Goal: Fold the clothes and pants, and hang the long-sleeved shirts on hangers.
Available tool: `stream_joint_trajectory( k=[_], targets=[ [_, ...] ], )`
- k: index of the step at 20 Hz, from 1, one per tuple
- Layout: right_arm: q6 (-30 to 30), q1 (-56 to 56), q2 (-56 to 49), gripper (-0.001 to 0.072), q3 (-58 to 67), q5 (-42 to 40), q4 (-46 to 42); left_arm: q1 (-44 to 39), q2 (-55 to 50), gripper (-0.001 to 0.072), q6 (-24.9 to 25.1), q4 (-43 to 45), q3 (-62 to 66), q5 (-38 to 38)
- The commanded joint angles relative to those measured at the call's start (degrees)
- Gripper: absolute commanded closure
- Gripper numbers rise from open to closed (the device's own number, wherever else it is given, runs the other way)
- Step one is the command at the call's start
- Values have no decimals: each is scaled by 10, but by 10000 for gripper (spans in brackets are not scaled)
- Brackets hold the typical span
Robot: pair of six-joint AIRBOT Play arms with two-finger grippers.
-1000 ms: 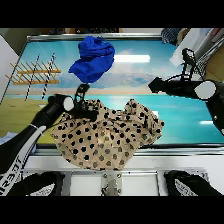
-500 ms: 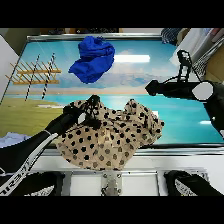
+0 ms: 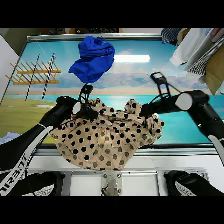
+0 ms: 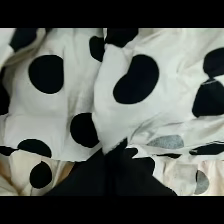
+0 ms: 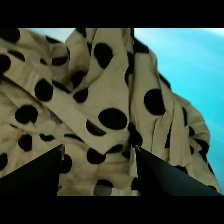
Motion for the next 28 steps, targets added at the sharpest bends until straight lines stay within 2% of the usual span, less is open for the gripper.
stream_joint_trajectory(
  k=[1, 3, 7, 9, 12, 16, 19, 27, 28],
  targets=[
    [33, 79, 0, 236, -56, -8, -71, 7, 22, 696, -3, -2, 7, -10],
    [122, 124, -2, 237, -81, -42, -139, 1, 23, 696, -3, -2, 7, -12],
    [316, 174, -37, 236, -86, -47, -268, 0, 23, 697, -3, -3, 7, -15],
    [381, 179, -65, 236, -86, -52, -297, 0, 23, 696, -4, -3, 7, -18],
    [446, 179, -97, 237, -86, -78, -320, 0, 23, 696, -4, -3, 7, -25],
    [496, 177, -105, 237, -86, -130, -338, 0, 23, 696, -4, -3, 7, -25],
    [526, 176, -105, 239, -86, -136, -366, 0, 23, 697, -4, -3, 7, -26],
    [530, 166, -105, 245, -86, -106, -437, 0, 23, 696, -4, -2, 8, -53],
    [530, 162, -105, 389, -86, -107, -438, 0, 23, 697, -4, -2, 8, -56]
  ],
)
